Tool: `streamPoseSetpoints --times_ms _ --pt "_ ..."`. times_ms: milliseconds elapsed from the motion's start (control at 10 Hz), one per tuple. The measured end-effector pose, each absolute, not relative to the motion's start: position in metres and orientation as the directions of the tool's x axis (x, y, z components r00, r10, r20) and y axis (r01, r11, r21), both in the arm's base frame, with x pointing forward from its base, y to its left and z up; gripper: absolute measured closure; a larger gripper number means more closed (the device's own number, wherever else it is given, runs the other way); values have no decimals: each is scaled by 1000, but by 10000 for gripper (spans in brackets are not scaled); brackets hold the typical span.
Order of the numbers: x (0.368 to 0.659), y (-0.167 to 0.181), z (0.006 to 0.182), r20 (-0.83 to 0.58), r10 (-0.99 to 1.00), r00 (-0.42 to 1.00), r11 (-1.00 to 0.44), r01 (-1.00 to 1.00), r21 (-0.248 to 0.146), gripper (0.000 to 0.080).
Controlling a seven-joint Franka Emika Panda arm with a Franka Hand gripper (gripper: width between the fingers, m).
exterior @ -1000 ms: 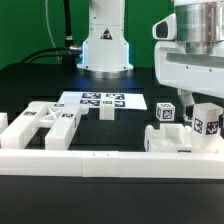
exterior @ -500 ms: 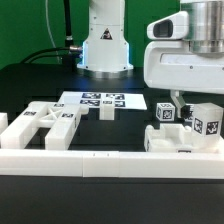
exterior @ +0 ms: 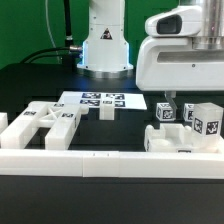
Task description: Assemble chair
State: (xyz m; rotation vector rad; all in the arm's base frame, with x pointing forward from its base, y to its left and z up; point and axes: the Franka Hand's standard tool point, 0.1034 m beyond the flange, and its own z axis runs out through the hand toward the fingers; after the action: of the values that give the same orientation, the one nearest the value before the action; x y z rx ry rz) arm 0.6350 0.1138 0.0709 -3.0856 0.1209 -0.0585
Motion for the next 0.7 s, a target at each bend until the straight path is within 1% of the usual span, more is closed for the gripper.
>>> streamPoseSetpoints --times_ms 200,600,700 --pt "636 111 71 45 68 997 -996 70 -48 151" --pt "635 111 70 44 47 998 -998 49 -50 151" --pt "635 111 70 43 36 998 -998 38 -50 487"
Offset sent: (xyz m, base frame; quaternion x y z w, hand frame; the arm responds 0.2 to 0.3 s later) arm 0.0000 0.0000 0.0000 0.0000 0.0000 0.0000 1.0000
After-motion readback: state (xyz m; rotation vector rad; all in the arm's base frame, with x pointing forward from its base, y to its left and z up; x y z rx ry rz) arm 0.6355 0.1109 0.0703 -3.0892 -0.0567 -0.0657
